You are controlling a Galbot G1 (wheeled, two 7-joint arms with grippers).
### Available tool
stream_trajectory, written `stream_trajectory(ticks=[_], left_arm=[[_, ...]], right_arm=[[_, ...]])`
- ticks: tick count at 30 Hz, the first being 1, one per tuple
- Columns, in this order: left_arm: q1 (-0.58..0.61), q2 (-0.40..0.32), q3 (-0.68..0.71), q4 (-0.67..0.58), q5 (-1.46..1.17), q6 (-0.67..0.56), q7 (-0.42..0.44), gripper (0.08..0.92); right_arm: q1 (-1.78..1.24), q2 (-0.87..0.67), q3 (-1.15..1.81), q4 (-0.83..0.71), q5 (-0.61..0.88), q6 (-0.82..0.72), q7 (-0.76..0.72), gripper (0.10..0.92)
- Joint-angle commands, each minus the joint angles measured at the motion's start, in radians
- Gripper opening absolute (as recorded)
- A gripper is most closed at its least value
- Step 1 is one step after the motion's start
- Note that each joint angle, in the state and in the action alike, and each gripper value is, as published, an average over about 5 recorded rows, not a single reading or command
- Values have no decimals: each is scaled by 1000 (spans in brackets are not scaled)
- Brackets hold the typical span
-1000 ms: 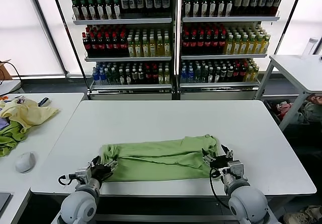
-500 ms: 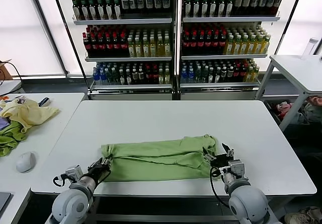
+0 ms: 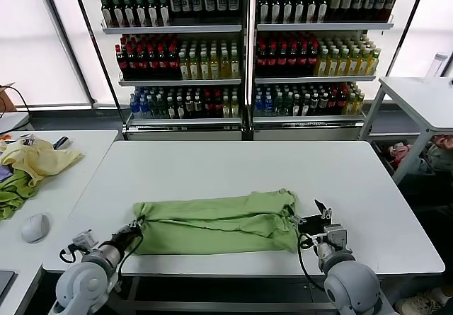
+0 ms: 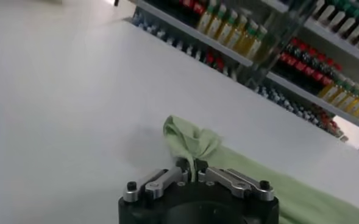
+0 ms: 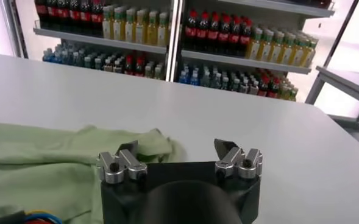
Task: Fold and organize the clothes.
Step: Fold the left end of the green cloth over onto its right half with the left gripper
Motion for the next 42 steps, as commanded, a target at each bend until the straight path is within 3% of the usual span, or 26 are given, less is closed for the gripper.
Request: stream_trajectory(ticks=[1, 6, 10, 15, 19, 22, 31, 42], left_arm=[[-11, 168, -250, 12, -63, 8, 36, 121], [-28, 260, -345, 52, -52, 28, 65, 121], [-33, 271, -369, 17, -79, 36, 67, 121], [-8, 188, -312, -157, -192, 40, 43, 121], [-9, 85, -162, -297, -225, 30, 38, 121], [-27, 9, -55, -332, -231, 22, 41, 121], [-126, -134, 217, -209, -98, 9, 27, 121], [-258, -166, 383, -24, 118, 37, 3, 121]], right_arm=[[3, -4, 3, 4, 7, 4, -2, 823], [13, -18, 6, -2, 24, 13, -6, 823], [15, -24, 6, 1, 31, 17, -7, 823], [0, -15, 7, 23, 18, 11, -4, 823], [-11, -21, 16, 26, 17, 13, -6, 823], [-16, -25, 22, 32, 17, 13, -6, 823], [-42, -37, 42, 53, 17, 15, -9, 823], [-77, -46, 66, 78, 17, 18, -10, 823]])
